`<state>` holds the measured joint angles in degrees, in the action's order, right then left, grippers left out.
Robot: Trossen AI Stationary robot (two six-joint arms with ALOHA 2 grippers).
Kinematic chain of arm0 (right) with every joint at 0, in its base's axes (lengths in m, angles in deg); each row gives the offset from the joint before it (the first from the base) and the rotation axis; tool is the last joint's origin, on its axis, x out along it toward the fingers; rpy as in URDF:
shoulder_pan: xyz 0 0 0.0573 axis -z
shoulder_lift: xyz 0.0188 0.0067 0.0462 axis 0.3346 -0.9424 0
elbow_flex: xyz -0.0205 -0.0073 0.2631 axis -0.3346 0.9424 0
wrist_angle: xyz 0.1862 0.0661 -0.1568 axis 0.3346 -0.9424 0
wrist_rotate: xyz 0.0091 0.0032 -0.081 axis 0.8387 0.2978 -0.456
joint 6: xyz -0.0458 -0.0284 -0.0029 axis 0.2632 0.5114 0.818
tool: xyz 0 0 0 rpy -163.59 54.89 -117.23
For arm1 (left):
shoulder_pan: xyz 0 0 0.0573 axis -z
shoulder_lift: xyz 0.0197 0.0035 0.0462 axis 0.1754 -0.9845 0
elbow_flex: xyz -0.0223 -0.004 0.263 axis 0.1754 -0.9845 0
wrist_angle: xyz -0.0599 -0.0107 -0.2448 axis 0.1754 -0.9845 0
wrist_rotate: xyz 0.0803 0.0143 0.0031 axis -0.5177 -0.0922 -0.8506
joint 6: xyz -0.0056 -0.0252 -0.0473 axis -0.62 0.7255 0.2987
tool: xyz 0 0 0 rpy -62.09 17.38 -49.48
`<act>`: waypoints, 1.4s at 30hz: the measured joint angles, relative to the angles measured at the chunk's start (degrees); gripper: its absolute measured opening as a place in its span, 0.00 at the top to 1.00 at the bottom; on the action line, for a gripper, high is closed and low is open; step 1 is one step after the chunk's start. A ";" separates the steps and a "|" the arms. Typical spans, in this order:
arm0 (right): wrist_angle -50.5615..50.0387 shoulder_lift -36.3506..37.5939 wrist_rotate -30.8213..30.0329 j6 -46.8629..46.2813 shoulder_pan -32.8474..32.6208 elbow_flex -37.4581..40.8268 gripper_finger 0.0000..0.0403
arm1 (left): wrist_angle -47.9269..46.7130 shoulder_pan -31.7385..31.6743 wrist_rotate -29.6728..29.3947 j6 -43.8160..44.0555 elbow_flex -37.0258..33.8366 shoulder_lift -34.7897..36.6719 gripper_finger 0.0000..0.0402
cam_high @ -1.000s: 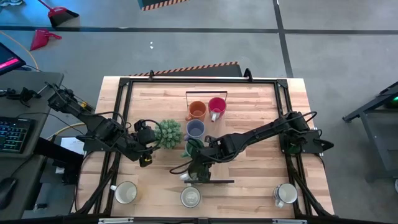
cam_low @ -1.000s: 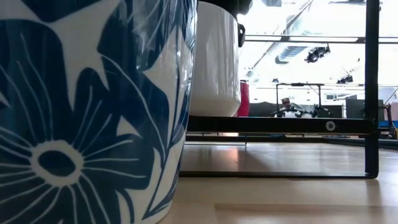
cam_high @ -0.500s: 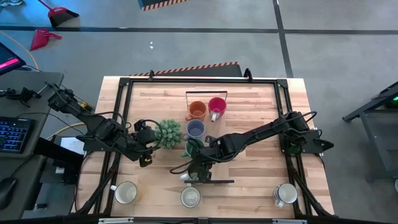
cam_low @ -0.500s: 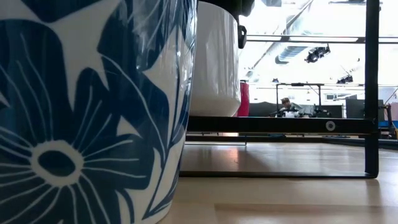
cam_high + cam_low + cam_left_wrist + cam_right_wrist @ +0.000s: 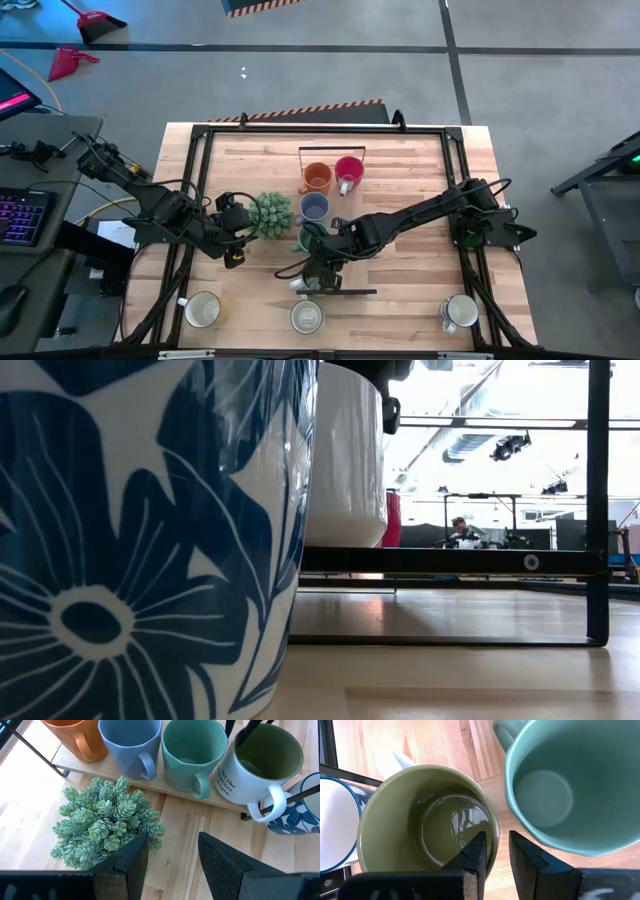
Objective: Place coffee mugs
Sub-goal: Adjust the mugs on the shelf, then put the yellow mug on the shelf
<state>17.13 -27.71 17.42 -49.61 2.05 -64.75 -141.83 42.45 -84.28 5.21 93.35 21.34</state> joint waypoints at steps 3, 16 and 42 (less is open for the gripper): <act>0.00 0.03 -0.02 0.00 0.00 0.00 0.85 | 0.00 -0.01 0.00 0.00 0.00 0.01 0.60; -3.55 0.28 -0.41 1.83 0.23 -6.67 0.85 | 0.00 -0.01 0.00 0.00 0.00 0.00 0.60; -42.33 0.39 -15.18 -5.26 -11.19 -27.26 0.85 | -12.10 7.06 34.37 17.29 0.00 -3.80 0.60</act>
<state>-25.20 -27.32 2.23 -54.87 -9.14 -92.01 -153.93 49.51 -49.91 22.51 93.35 17.54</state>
